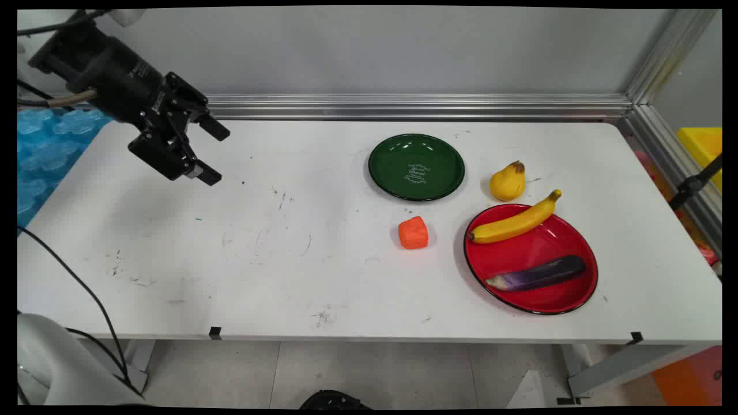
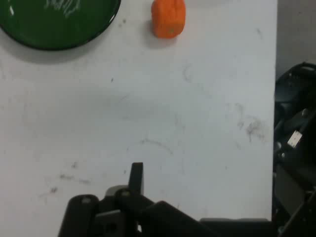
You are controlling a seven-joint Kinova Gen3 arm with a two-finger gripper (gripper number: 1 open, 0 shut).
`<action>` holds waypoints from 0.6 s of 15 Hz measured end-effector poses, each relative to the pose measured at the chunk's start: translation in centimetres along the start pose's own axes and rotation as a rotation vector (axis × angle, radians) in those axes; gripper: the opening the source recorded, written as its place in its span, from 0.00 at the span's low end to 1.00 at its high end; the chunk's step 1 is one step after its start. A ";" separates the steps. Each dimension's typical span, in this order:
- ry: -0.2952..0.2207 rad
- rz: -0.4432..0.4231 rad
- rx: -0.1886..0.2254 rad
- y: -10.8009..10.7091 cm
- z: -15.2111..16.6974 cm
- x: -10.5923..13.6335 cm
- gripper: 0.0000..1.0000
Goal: Pick up the eggplant from the red plate
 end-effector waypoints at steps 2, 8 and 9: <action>0.024 0.012 -0.010 0.2 0.4 0.8 1.00; 0.146 0.031 -0.041 0.9 4.9 6.4 1.00; 0.163 0.034 -0.047 1.0 5.9 7.4 1.00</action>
